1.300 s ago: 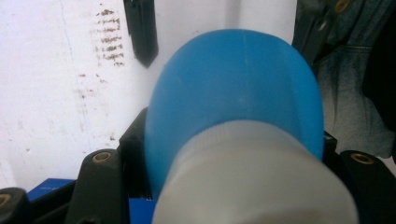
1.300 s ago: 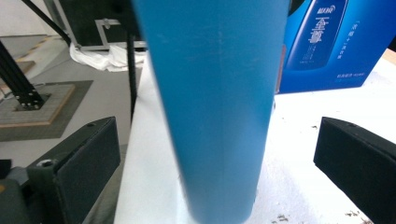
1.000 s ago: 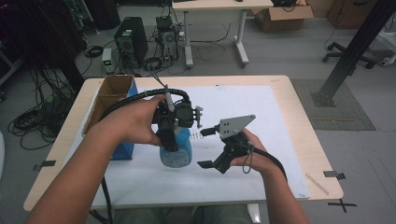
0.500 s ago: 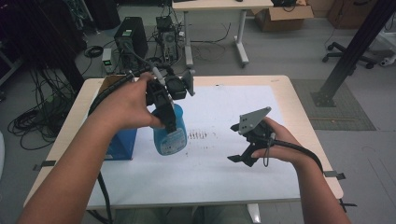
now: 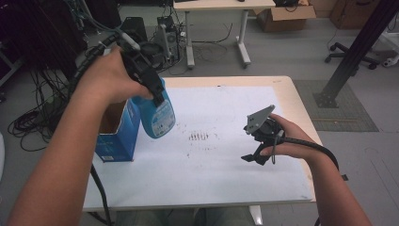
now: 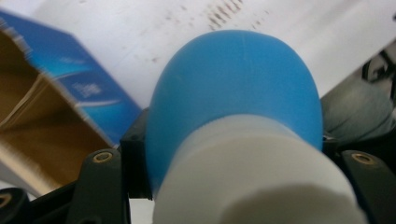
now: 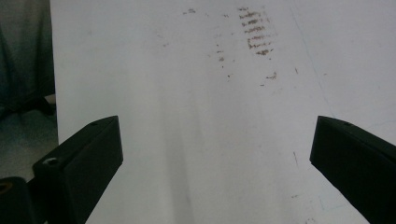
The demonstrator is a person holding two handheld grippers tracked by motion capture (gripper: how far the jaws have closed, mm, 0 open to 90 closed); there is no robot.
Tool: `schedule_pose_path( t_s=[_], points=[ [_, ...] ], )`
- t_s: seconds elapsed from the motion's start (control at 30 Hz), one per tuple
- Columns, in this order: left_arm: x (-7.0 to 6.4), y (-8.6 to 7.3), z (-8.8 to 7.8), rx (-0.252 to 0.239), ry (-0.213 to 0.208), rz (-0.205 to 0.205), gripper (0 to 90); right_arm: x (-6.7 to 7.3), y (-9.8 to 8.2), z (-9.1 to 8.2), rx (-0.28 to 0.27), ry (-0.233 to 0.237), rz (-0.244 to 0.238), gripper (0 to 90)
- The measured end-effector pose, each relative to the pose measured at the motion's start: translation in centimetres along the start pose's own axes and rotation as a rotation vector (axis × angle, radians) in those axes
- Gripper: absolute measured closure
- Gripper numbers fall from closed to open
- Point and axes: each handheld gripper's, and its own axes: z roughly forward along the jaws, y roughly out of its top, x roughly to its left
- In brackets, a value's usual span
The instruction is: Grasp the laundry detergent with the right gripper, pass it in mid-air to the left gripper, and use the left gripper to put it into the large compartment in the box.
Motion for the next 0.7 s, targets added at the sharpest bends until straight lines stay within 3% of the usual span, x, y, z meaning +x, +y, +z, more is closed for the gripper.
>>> schedule_pose_path(
  t_s=[0.23, 0.3, 0.33, 0.4, 0.43, 0.47, 0.57, 0.7],
  points=[
    [3.0, -0.5, -2.0, 0.006, 0.031, -0.187, 38.4, -0.5, -0.1, 0.1, 0.04, 0.009, -0.004, 2.9],
    [4.2, -0.7, -2.5, 0.027, 0.027, -0.226, 38.4, -0.6, -0.1, 0.2, 0.05, 0.013, -0.006, 2.8],
    [4.2, -0.7, -2.5, 0.027, 0.027, -0.226, 38.4, -0.6, -0.1, 0.2, 0.05, 0.013, -0.006, 2.8],
    [5.7, -1.1, -3.3, 0.043, 0.041, -0.292, 38.4, -0.7, 0.1, 0.3, 0.072, 0.023, -0.028, 3.0],
    [5.7, -1.1, -3.3, 0.043, 0.041, -0.292, 38.4, -0.7, 0.1, 0.3, 0.072, 0.023, -0.028, 3.0],
    [6.6, -1.5, -3.9, 0.042, 0.051, -0.339, 38.4, -0.7, 0.2, 0.3, 0.09, 0.028, -0.033, 3.0],
    [8.1, -2.1, -4.6, 0.037, 0.054, -0.417, 38.4, -0.9, 0.3, 0.5, 0.115, 0.026, -0.039, 3.2],
    [9.6, -2.7, -4.9, 0.04, 0.061, -0.496, 38.4, -1.0, 0.6, 0.5, 0.127, 0.036, -0.047, 3.2]
  ],
)
